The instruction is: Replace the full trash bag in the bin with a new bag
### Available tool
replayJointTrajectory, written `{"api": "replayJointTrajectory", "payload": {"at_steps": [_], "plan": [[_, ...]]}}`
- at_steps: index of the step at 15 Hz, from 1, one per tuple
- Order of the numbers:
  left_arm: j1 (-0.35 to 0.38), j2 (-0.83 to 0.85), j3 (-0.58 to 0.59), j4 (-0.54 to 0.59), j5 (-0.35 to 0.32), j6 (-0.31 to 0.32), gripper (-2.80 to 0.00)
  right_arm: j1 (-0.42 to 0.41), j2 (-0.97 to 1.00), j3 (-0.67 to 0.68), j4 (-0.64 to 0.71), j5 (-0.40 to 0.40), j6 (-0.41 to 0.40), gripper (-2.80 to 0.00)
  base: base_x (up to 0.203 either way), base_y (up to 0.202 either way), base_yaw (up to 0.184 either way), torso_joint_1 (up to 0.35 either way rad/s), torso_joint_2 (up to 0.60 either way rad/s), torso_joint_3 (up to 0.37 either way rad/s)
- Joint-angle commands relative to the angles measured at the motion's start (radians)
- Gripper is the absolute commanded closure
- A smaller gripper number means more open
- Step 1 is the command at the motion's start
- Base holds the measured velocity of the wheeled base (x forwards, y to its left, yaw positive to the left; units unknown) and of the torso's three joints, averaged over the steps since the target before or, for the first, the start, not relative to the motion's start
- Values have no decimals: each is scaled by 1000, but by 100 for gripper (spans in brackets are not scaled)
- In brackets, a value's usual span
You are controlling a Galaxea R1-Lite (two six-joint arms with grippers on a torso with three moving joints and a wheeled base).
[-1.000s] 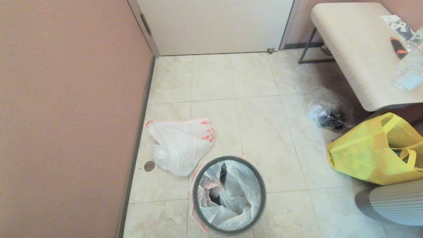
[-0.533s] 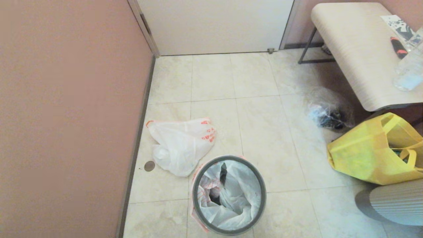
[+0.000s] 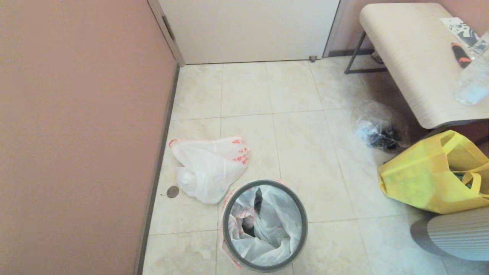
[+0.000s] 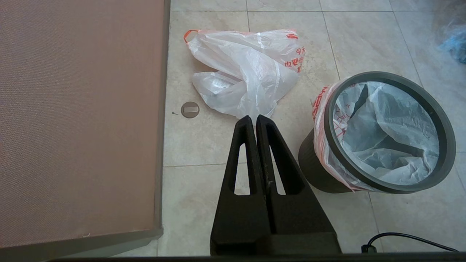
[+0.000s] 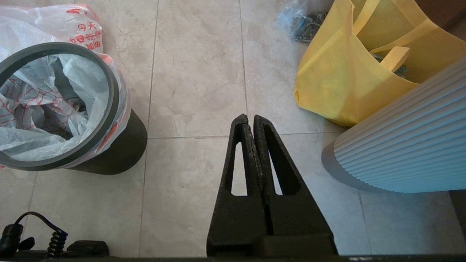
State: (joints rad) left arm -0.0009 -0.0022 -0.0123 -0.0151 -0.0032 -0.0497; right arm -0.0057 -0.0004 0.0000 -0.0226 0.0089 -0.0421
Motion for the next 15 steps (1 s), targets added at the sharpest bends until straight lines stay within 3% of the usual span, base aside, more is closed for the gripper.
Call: {"api": "replayJointTrajectory", "payload": {"at_steps": [1, 15], "plan": [[-1, 2, 0, 0, 0, -1, 0, 0, 2, 11, 0, -1, 2, 0, 0, 0, 0, 0, 0, 0], [0, 2, 0, 0, 0, -1, 0, 0, 2, 11, -2, -6, 34, 0, 0, 0, 0, 0, 0, 0]]}}
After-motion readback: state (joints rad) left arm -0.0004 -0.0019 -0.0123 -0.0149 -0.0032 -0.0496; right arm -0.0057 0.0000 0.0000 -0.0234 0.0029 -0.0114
